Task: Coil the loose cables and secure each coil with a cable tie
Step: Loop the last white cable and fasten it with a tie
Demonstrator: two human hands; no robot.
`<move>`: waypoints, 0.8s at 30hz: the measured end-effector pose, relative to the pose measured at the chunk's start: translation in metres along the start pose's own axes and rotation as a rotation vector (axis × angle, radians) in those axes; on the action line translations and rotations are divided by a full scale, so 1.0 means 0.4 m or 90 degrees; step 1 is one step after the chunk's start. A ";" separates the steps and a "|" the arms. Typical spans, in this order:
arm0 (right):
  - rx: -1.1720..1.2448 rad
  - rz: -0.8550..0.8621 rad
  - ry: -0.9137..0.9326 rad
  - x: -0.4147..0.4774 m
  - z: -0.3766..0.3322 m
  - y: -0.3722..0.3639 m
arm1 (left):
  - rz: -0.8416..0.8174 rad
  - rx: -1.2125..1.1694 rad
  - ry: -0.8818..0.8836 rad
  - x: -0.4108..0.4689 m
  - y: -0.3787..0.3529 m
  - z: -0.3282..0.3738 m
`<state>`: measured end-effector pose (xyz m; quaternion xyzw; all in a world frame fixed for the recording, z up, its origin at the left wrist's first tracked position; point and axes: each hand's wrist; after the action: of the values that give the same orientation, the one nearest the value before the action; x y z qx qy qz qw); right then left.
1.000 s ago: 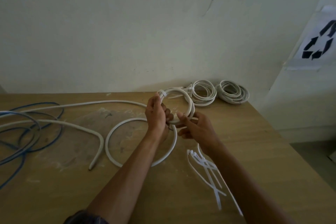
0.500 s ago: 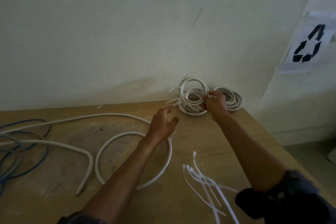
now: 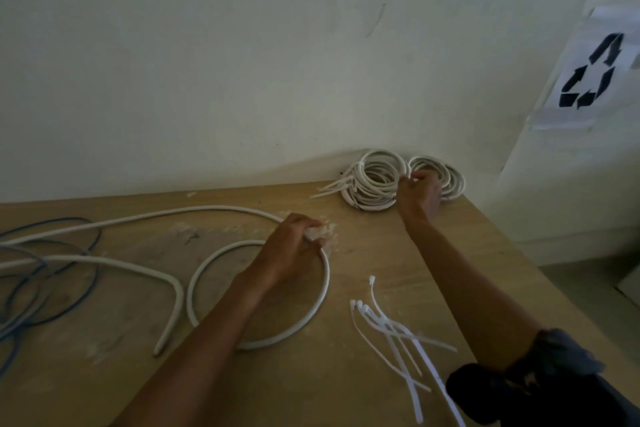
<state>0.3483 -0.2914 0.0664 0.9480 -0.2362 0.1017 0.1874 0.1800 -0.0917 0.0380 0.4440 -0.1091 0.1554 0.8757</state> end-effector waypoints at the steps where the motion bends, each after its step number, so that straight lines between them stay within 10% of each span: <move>1: 0.008 -0.006 0.034 -0.025 -0.011 0.003 | 0.011 0.003 -0.012 -0.010 0.014 -0.001; 17: -0.280 -0.879 0.452 -0.592 -0.175 0.050 | 0.155 0.172 0.042 -0.355 0.267 -0.152; 24: -0.191 -0.843 0.527 -0.586 -0.187 0.062 | 0.130 0.110 0.029 -0.384 0.277 -0.176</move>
<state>0.1249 -0.1853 0.0762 0.7410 0.4544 0.2804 0.4072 0.0005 0.0001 0.0289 0.5007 -0.1203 0.2626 0.8160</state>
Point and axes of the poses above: each hand's wrist, its own x-axis towards the middle knuckle, its own y-axis out of the back of the hand, z = x × y, and after that the axes turned 7 degrees about z, right-handed
